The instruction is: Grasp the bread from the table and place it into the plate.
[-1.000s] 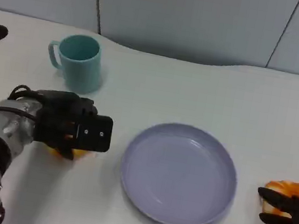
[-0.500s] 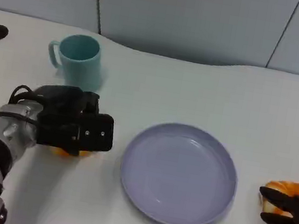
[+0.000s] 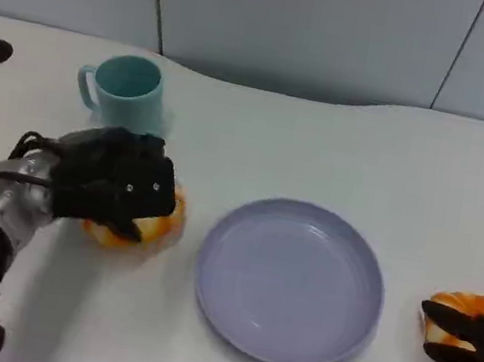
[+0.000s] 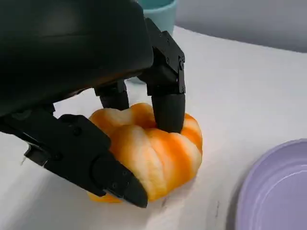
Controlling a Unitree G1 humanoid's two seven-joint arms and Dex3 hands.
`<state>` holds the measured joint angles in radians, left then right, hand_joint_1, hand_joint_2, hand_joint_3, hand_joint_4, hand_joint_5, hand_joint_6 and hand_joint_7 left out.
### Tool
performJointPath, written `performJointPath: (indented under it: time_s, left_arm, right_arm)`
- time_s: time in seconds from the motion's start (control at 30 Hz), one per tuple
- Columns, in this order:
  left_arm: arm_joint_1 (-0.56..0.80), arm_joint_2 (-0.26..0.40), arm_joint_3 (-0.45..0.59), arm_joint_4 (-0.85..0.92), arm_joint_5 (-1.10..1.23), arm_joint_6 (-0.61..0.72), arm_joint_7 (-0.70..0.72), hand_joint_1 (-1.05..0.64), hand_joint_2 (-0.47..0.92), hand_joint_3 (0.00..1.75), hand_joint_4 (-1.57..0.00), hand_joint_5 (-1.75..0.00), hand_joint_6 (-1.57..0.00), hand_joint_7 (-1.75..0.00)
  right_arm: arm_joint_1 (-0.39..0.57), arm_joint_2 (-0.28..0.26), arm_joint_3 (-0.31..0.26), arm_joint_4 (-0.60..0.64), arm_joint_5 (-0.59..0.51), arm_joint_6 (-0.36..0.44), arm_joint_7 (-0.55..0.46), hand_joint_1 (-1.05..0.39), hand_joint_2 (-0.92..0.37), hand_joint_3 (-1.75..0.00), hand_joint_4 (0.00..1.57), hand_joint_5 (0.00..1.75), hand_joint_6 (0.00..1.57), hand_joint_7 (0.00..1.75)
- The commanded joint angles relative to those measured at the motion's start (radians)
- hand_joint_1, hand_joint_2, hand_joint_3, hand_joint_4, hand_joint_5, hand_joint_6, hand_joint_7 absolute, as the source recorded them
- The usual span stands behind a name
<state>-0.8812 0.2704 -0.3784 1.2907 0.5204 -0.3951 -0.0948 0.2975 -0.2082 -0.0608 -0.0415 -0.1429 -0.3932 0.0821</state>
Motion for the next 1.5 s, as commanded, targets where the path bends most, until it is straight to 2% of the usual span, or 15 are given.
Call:
performJointPath:
  time_s: [0.03,0.33,0.57,0.83,1.27,1.33,1.5]
  left_arm:
    - [-0.019,0.053,0.039,-0.033,-0.044,-0.083,-0.038,-0.16,0.89,0.03,-0.8,-1.75,-0.62,-1.75]
    - [-0.05,0.056,0.073,-0.087,-0.092,-0.208,-0.103,-0.16,0.88,0.02,-0.81,-1.75,-0.63,-1.75]
    - [-0.081,0.005,0.047,-0.125,-0.083,-0.275,-0.152,-0.22,0.91,0.04,-0.84,-1.75,-0.63,-1.75]
    - [-0.13,-0.068,0.015,-0.123,-0.079,-0.396,-0.172,-0.14,0.91,0.05,-0.83,-1.75,-0.59,-1.75]
    - [-0.138,-0.161,-0.065,-0.138,-0.039,-0.419,-0.213,-0.1,0.88,0.04,-0.86,-1.75,-0.64,-1.75]
    - [-0.136,-0.169,-0.079,-0.136,-0.03,-0.412,-0.221,-0.1,0.89,0.06,-0.87,-1.75,-0.69,-1.75]
    - [-0.132,-0.175,-0.121,-0.135,0.021,-0.423,-0.181,-0.11,0.87,0.06,-0.88,-1.75,-0.67,-1.75]
  right_arm:
    - [-0.011,-0.004,-0.008,0.015,-0.003,-0.003,-0.013,-0.38,-0.92,-0.38,0.86,0.19,0.79,0.0]
    - [-0.021,0.001,-0.007,0.032,0.0,-0.007,-0.016,-0.38,-0.92,-0.38,0.86,0.19,0.79,0.0]
    - [-0.024,0.0,-0.003,0.053,0.0,-0.043,-0.018,-0.36,-0.92,-0.38,0.85,0.19,0.79,0.0]
    - [-0.022,-0.001,0.0,0.042,-0.022,0.001,-0.023,-0.39,-0.92,-0.39,0.86,0.2,0.79,0.0]
    - [-0.029,-0.012,0.005,0.048,-0.039,0.011,-0.017,-0.39,-0.92,-0.39,0.85,0.23,0.8,0.01]
    - [-0.025,-0.011,0.004,0.043,-0.041,0.012,-0.018,-0.39,-0.92,-0.39,0.85,0.23,0.8,0.01]
    - [-0.022,-0.01,0.003,0.037,-0.052,0.006,-0.023,-0.39,-0.92,-0.39,0.85,0.24,0.8,0.0]
